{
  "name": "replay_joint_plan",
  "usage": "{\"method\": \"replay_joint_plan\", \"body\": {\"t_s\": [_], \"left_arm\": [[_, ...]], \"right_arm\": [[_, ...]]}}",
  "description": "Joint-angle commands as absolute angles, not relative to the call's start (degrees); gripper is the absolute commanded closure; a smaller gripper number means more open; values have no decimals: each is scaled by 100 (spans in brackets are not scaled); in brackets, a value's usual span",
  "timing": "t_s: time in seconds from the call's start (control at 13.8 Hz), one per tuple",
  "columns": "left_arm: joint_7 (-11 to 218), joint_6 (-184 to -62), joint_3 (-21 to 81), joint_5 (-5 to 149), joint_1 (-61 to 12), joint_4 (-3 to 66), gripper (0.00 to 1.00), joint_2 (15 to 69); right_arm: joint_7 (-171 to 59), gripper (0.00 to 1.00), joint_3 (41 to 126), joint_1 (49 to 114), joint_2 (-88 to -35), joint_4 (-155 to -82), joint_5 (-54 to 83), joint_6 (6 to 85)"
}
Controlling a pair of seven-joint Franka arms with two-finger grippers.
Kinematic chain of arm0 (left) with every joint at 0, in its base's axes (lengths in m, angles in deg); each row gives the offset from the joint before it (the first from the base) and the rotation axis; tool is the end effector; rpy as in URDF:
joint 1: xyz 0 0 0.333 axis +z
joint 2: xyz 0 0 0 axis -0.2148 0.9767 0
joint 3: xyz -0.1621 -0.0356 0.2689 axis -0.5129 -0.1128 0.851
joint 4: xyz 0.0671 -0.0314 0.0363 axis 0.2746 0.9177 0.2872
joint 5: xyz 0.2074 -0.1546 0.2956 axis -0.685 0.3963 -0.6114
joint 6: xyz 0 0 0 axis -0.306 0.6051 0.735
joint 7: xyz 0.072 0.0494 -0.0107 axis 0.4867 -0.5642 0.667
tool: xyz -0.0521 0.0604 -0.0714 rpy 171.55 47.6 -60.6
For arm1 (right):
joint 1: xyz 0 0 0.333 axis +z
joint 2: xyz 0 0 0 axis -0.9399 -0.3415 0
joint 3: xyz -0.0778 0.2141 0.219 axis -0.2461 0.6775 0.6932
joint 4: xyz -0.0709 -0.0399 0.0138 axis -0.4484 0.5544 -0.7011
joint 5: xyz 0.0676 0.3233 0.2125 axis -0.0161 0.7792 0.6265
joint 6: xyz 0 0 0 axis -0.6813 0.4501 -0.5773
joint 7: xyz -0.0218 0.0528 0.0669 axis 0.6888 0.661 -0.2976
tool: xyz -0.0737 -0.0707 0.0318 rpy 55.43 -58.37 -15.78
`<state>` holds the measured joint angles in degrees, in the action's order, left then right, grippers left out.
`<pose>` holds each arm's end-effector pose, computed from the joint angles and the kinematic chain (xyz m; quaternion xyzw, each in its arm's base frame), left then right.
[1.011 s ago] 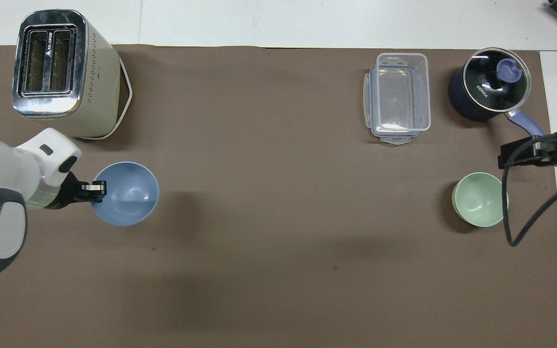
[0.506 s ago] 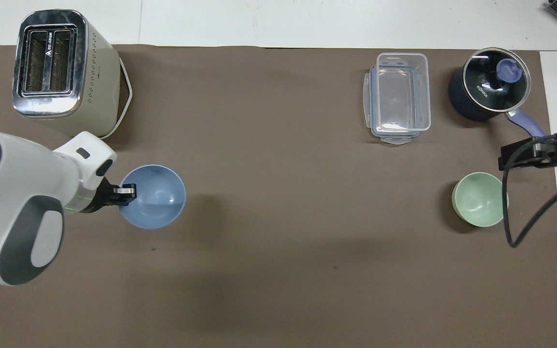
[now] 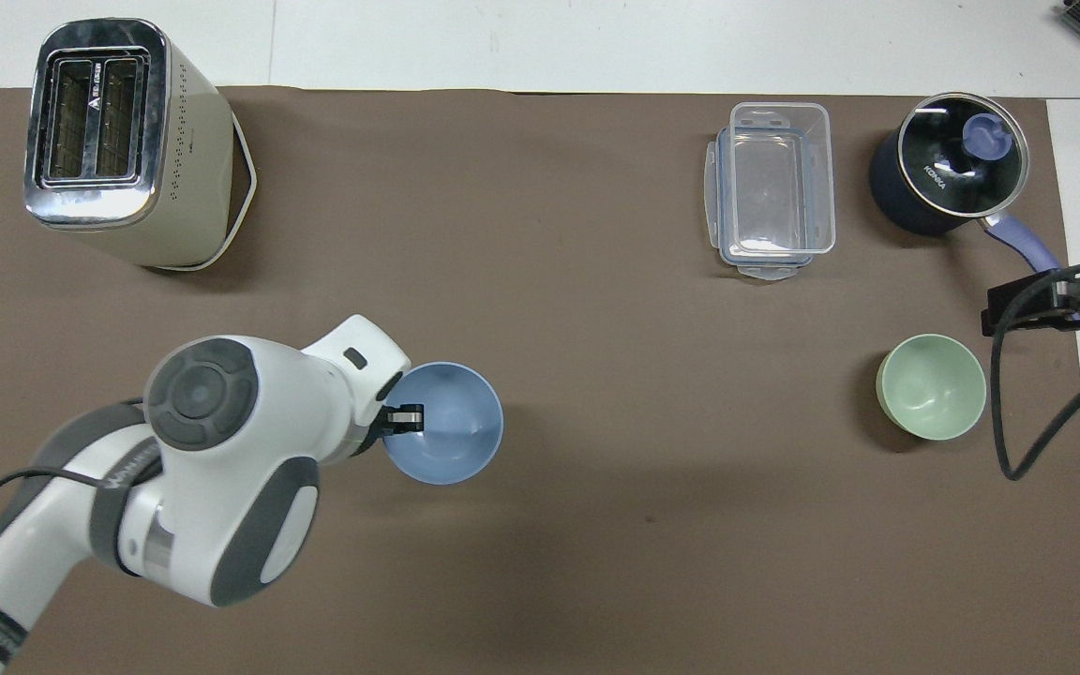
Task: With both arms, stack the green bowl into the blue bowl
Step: 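Slide the blue bowl with the left gripper toward the table center, then release the blue bowl with the left gripper while the right gripper reaches the green bowl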
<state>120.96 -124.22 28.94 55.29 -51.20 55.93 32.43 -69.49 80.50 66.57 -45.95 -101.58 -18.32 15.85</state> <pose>0.3773 -0.3522 0.3398 0.9971 -0.0365 0.0047 0.0668 0.5492 0.0006 0.6497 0.9988 -0.0439 0.0085 0.0172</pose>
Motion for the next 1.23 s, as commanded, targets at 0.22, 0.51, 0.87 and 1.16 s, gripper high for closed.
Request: {"method": "replay_joint_plan", "body": {"t_s": [0.22, 0.51, 0.87, 1.16], "left_arm": [[12181, -12782, 3042, 5594, -5302, 5594, 0, 3318], [11455, -11852, 3069, 5506, -4276, 4944, 0, 3335], [9891, -10956, 3060, 5480, -2922, 4179, 0, 3335], [8606, -9682, 3069, 5471, -1867, 3354, 0, 3317]], "right_arm": [[-6421, 0, 8071, 6240, -4603, -10696, -1833, 2298], [-5743, 0, 8071, 5695, -4612, -11381, -1824, 2922], [-5602, 0, 8071, 5448, -4647, -12558, -1745, 4142], [-5162, 0, 8062, 5202, -4761, -13438, -1736, 5330]]}}
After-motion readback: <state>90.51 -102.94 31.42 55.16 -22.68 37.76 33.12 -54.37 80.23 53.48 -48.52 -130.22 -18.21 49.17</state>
